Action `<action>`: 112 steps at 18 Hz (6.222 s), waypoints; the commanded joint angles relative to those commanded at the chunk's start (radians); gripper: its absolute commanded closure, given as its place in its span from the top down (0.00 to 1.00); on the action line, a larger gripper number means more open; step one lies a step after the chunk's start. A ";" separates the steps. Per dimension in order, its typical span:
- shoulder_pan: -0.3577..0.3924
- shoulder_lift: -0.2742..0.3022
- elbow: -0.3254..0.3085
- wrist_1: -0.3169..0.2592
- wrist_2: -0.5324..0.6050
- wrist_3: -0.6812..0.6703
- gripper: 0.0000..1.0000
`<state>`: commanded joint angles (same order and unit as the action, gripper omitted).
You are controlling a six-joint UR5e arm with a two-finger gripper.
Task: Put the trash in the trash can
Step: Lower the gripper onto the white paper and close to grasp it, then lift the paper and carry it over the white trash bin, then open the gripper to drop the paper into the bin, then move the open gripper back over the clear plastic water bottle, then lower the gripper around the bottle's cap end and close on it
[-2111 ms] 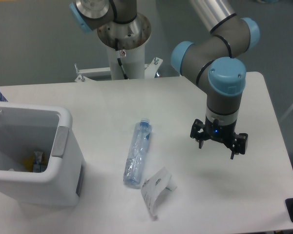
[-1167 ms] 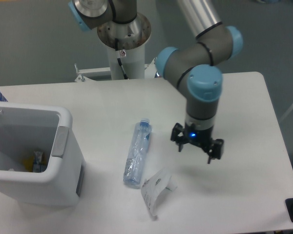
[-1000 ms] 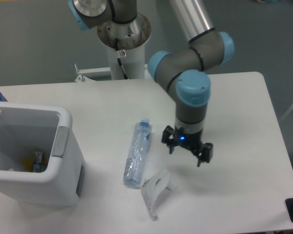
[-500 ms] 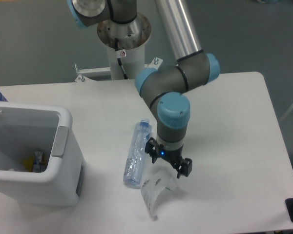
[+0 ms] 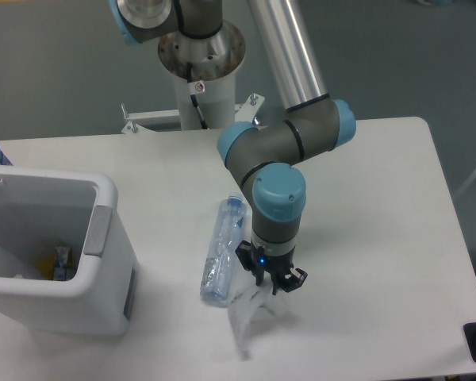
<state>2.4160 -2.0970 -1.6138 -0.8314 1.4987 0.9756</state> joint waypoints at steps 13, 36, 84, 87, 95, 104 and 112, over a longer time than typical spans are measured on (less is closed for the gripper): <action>0.023 0.043 0.093 -0.002 -0.086 -0.046 0.00; -0.297 0.499 -0.027 -0.005 -0.310 -0.301 0.01; -0.075 -0.021 0.137 -0.368 -0.197 -0.338 0.99; -0.090 -0.031 0.135 -0.379 -0.157 -0.333 0.99; -0.110 -0.064 0.137 -0.370 -0.052 -0.337 0.99; -0.132 -0.101 0.147 -0.370 -0.025 -0.357 0.81; -0.132 -0.092 0.166 -0.374 -0.031 -0.356 0.23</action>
<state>2.2841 -2.1890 -1.4482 -1.2057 1.4681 0.6197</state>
